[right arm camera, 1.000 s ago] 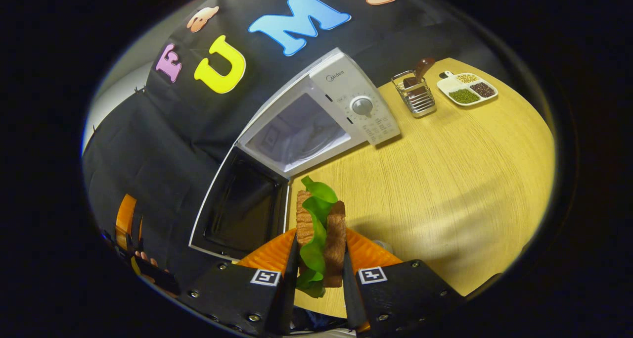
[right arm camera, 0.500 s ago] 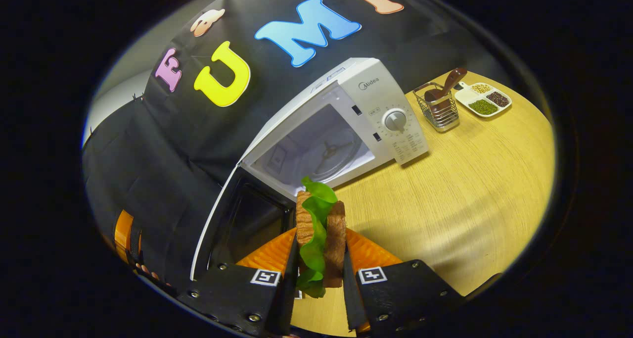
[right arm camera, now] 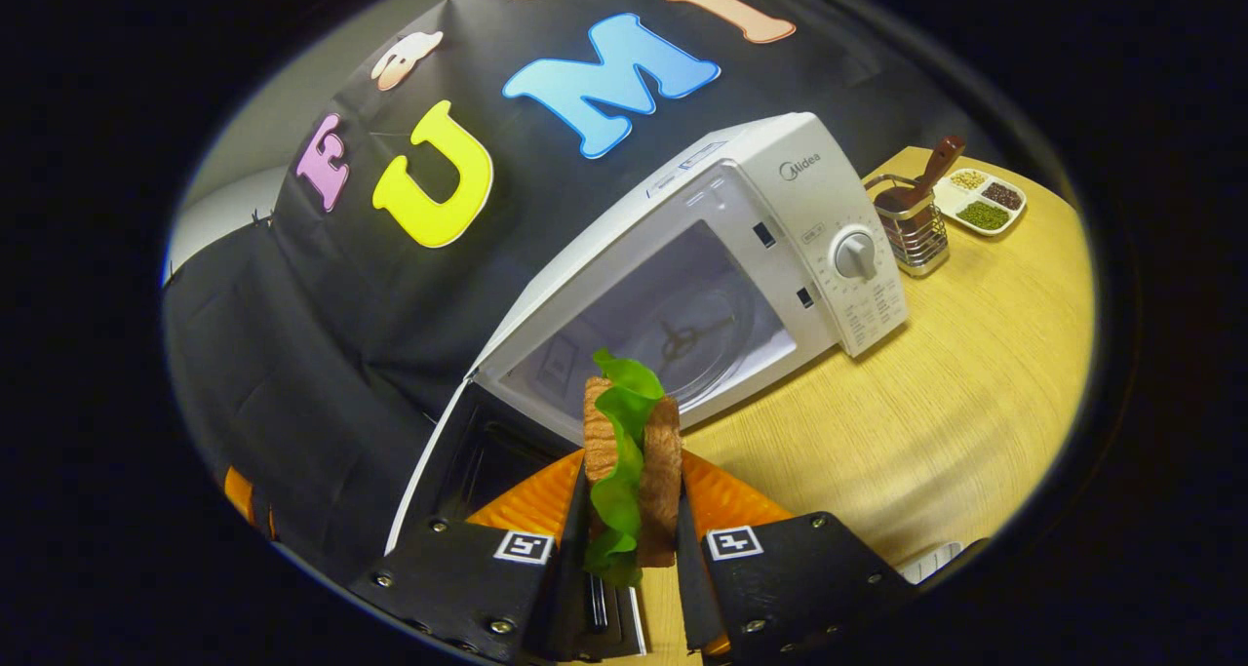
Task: Open the microwave oven with the left hand, put the food in, and close the microwave oven.
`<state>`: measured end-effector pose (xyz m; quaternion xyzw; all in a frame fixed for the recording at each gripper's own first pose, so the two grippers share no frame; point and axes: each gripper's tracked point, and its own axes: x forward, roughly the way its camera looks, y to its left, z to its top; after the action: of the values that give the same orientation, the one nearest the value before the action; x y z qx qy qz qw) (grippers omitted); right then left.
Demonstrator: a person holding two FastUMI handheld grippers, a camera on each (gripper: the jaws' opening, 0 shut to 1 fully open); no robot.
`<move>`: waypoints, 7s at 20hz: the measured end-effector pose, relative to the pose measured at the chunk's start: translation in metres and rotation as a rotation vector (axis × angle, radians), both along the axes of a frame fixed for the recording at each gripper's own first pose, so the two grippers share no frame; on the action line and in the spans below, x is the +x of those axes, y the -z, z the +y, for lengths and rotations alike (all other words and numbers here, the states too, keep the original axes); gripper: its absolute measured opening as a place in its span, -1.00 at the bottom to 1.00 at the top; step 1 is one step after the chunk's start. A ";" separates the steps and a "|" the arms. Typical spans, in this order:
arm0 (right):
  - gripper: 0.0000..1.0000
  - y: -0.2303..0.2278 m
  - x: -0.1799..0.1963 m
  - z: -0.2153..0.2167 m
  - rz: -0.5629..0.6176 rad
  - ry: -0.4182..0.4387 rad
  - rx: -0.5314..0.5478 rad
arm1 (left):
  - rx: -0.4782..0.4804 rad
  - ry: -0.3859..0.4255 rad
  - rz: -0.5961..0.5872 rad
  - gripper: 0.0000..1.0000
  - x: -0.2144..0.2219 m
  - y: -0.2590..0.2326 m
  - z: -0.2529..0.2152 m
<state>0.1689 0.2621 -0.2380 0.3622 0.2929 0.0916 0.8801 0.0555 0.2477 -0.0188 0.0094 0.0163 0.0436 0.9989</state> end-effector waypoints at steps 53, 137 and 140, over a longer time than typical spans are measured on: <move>0.95 -0.103 0.014 -0.100 -0.411 0.123 -0.765 | 0.056 -0.204 0.111 0.93 -0.033 0.083 0.057; 0.95 -0.136 -0.123 -0.328 -0.306 0.373 -0.815 | 0.059 0.320 0.309 -0.86 0.227 0.219 -0.315; 0.95 -0.135 -0.123 -0.326 -0.304 0.374 -0.812 | 0.054 0.312 0.315 -0.86 0.233 0.222 -0.315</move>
<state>0.0462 -0.0636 -0.1026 0.0177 0.1024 -0.1383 0.9849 0.2881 -0.0672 -0.2406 0.0454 0.1694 -0.1131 0.9780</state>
